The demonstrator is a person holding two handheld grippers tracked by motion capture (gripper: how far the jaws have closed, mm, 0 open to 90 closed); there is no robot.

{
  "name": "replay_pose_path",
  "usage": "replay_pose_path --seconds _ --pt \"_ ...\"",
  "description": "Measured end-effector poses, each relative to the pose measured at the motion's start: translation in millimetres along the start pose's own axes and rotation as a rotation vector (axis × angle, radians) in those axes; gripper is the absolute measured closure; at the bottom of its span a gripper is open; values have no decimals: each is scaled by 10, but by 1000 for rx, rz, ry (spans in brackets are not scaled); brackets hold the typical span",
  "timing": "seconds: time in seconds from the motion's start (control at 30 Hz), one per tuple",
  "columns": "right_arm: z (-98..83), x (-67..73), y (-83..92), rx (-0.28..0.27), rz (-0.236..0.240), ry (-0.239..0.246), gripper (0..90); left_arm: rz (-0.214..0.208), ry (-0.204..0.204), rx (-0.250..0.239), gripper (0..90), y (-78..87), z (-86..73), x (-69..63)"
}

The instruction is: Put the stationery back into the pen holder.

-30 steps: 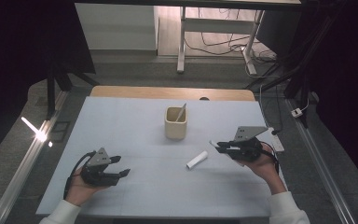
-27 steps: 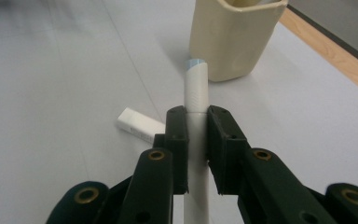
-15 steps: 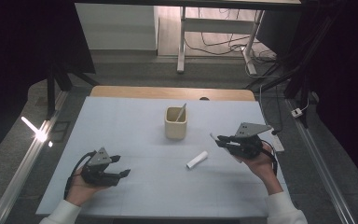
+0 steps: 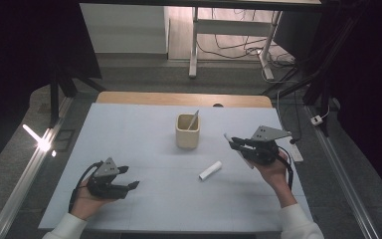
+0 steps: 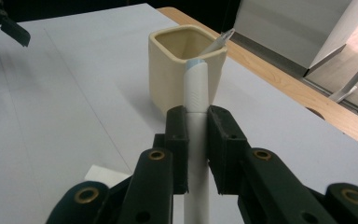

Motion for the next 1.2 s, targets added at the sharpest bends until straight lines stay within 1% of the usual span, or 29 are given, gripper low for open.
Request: replay_pose_path --seconds 0.43,0.67,0.73,1.2 --pt "56 50 -64 -11 -20 -4 782 -2 -1 6 311 -14 -2 -3" --pt "91 61 -88 -25 -34 -28 782 -4 -2 5 311 -13 1 -8" --pt "99 59 -94 -20 -36 -26 782 -5 -2 4 311 -12 3 -7" --pt "189 90 -150 -39 -49 -46 782 -7 -3 5 312 -15 2 -9"
Point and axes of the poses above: each handheld gripper's, and its own axes: y roughly backward along the jaws, z roughly out of its top, x roughly to its left, the point moved 4 cm from there along -y, roughly forward along the jaws, and after that the axes turned 11 degrees about -z, right-handed, at the moved point
